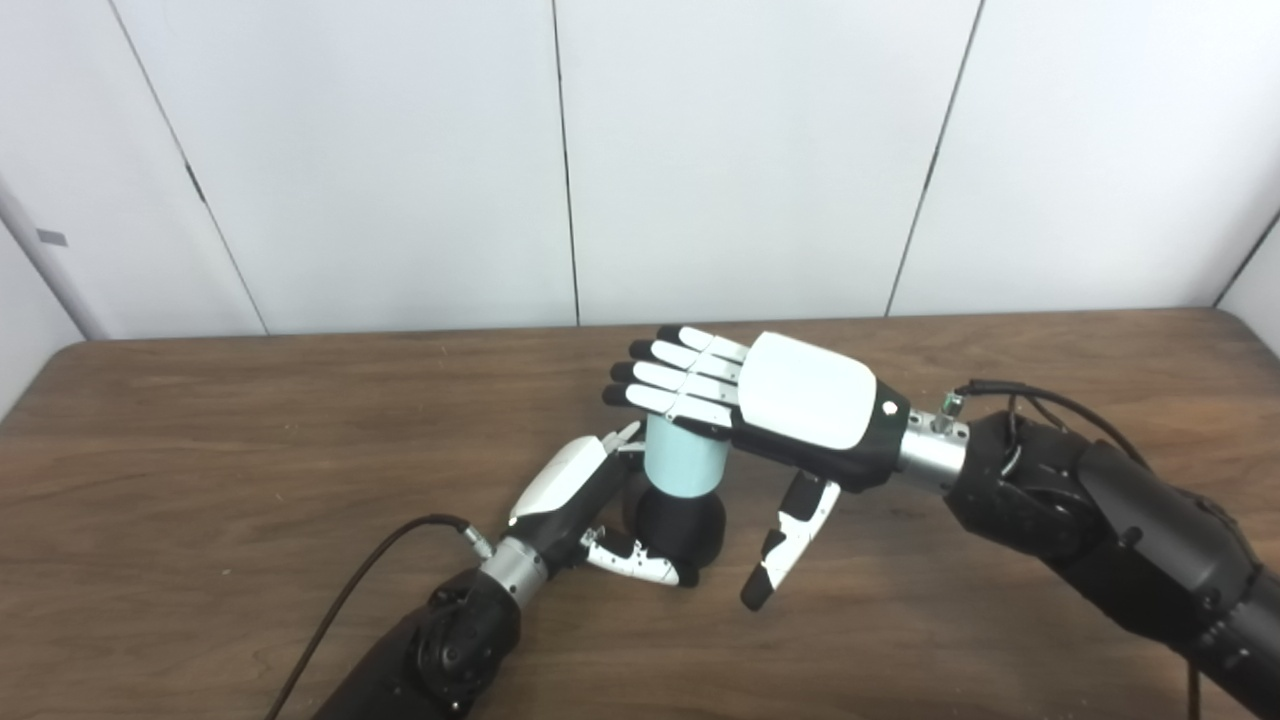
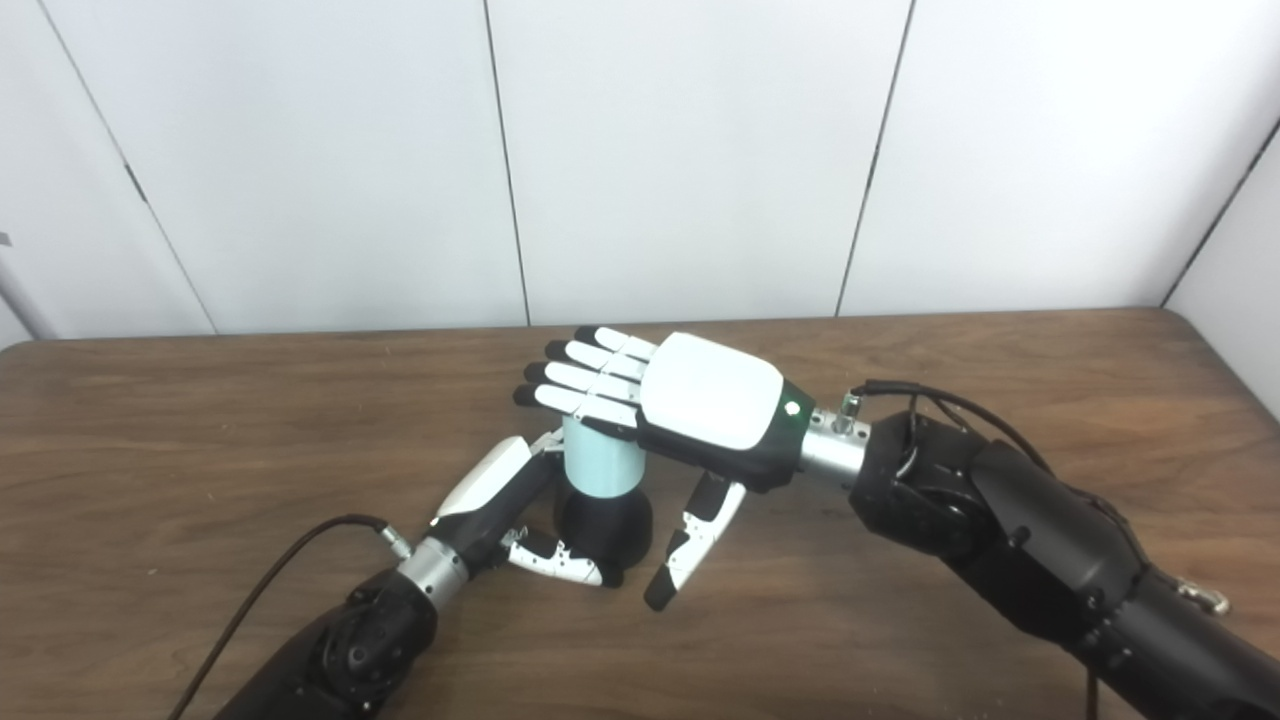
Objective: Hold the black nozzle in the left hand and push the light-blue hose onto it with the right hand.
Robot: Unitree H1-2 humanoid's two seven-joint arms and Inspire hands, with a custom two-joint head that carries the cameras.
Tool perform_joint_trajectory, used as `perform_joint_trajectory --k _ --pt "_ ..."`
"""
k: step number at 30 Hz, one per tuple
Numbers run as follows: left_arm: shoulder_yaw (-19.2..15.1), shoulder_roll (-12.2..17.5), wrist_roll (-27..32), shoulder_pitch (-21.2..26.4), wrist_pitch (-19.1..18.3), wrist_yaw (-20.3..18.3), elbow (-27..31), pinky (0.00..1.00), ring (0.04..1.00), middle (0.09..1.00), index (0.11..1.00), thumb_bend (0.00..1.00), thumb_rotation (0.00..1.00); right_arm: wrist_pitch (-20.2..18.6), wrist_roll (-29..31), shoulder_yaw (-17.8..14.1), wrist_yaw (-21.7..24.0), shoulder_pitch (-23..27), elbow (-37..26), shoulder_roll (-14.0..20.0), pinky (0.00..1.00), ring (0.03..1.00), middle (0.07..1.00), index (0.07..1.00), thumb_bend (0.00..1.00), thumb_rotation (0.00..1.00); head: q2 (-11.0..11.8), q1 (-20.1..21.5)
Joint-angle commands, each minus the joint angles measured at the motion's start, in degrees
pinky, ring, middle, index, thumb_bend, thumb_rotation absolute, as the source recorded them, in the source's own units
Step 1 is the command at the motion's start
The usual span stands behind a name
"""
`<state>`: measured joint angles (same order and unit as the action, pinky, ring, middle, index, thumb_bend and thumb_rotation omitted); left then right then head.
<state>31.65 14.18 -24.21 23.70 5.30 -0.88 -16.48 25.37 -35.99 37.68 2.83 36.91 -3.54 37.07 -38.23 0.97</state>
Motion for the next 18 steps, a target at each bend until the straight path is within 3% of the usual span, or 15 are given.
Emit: perform_joint_trajectory --k 1,10,18 --pt "4.0 1.8 -4.7 -4.9 -5.1 -7.7 -3.7 1.0 1.0 0.786 0.482 0.52 0.08 1.5 -1.3 2.5 0.7 0.6 0.3 1.4 1.0 1.0 1.0 1.0 0.83 0.78 0.0 0.0" --pt "4.0 1.9 -4.7 -5.0 -5.4 -8.0 -3.3 1.0 1.0 0.786 0.482 0.52 0.08 1.5 -3.0 5.3 -1.9 1.8 1.2 2.5 1.0 1.0 1.0 1.0 0.83 0.79 -0.1 0.0" --pt "4.1 1.9 -4.8 -5.0 -5.7 -8.0 -3.2 1.0 1.0 0.786 0.482 0.52 0.08 1.5 -2.7 5.8 -1.7 2.5 1.7 2.5 1.0 1.0 1.0 1.0 0.82 0.79 0.0 0.0"
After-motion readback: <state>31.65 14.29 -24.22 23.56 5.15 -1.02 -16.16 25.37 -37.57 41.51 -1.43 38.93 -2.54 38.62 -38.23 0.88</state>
